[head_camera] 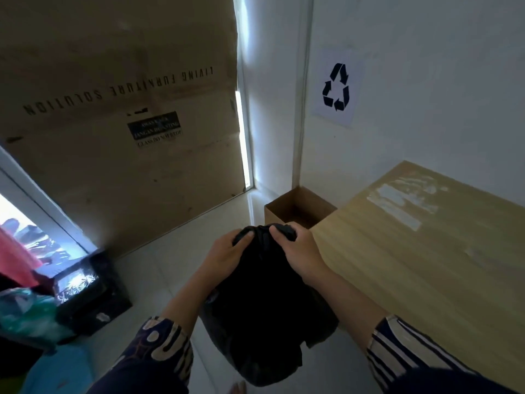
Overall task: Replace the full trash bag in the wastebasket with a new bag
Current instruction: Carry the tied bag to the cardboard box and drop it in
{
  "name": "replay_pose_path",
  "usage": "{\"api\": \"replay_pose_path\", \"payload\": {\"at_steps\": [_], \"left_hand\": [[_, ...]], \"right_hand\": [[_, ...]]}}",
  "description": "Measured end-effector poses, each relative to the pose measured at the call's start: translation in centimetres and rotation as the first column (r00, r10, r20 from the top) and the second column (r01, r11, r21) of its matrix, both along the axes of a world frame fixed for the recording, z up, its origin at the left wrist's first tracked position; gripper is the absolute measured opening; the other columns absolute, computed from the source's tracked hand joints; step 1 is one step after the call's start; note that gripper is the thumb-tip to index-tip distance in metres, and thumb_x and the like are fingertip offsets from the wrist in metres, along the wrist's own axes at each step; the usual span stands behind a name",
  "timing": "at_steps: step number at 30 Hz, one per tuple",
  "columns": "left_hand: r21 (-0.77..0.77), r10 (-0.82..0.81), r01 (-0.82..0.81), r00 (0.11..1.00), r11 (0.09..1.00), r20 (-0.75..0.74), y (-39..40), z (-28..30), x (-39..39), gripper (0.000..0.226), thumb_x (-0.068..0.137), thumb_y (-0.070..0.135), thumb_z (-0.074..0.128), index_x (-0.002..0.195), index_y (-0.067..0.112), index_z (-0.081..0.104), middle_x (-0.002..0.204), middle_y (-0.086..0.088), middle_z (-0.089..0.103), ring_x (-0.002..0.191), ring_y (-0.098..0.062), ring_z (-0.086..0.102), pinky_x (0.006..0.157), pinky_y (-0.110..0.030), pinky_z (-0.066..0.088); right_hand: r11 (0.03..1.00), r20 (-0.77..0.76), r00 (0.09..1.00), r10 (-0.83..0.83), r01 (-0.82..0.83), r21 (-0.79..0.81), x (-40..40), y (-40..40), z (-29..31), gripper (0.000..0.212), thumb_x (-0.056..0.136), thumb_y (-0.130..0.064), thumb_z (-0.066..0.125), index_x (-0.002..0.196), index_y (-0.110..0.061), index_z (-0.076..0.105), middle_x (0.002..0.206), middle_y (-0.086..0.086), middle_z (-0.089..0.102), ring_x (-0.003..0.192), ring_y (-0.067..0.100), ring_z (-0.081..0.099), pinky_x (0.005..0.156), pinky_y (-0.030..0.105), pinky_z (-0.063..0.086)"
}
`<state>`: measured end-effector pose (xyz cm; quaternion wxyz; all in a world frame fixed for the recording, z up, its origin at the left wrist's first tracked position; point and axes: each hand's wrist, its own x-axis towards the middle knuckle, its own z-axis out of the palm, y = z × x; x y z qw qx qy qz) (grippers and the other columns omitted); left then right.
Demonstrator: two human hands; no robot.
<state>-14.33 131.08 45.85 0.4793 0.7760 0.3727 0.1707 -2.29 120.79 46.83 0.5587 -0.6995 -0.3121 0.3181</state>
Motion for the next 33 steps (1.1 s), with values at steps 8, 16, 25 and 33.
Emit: {"api": "replay_pose_path", "payload": {"at_steps": [8, 16, 25, 33], "left_hand": [[-0.026, -0.122, 0.122, 0.993, 0.992, 0.001, 13.5, -0.4, 6.1, 0.026, 0.093, 0.031, 0.047, 0.101, 0.012, 0.064, 0.096, -0.005, 0.067, 0.089, -0.019, 0.061, 0.073, -0.023, 0.045], [0.007, -0.250, 0.252, 0.966, 0.968, -0.069, 24.6, -1.5, 14.6, 0.033, 0.093, 0.038, 0.044, 0.102, 0.013, 0.064, 0.100, -0.007, 0.068, 0.094, -0.021, 0.062, 0.085, -0.036, 0.047], [0.043, -0.310, 0.317, 0.944, 0.948, -0.114, 32.9, -5.3, 28.2, 0.024, 0.095, 0.036, 0.042, 0.087, 0.019, 0.056, 0.075, 0.012, 0.054, 0.074, -0.008, 0.052, 0.059, -0.007, 0.039], [-0.054, -0.313, 0.311, 0.950, 0.949, -0.023, 37.6, -11.6, 40.2, 0.034, 0.094, 0.036, 0.044, 0.106, 0.009, 0.063, 0.100, -0.005, 0.064, 0.092, -0.018, 0.058, 0.072, -0.021, 0.044]], "right_hand": [[0.990, -0.031, 0.989, -0.143, 0.142, -0.027, 4.9, 12.3, -1.1, 0.031, 0.087, -0.035, 0.057, 0.091, -0.005, 0.060, 0.091, 0.014, 0.064, 0.086, 0.023, 0.061, 0.076, 0.033, 0.048], [0.970, -0.092, 0.965, -0.244, 0.245, -0.007, 11.8, 22.0, -3.0, 0.032, 0.087, -0.032, 0.058, 0.093, -0.001, 0.059, 0.087, 0.014, 0.062, 0.084, 0.024, 0.061, 0.075, 0.034, 0.049], [0.945, -0.079, 0.942, -0.328, 0.328, -0.003, 24.3, 29.8, -7.1, 0.021, 0.089, -0.031, 0.056, 0.086, -0.011, 0.059, 0.079, 0.001, 0.062, 0.074, 0.015, 0.061, 0.060, 0.016, 0.048], [0.908, 0.014, 0.908, -0.419, 0.419, -0.005, 35.8, 34.9, -12.2, 0.022, 0.089, -0.029, 0.056, 0.078, -0.009, 0.054, 0.071, 0.000, 0.057, 0.066, 0.013, 0.056, 0.053, 0.011, 0.045]]}}
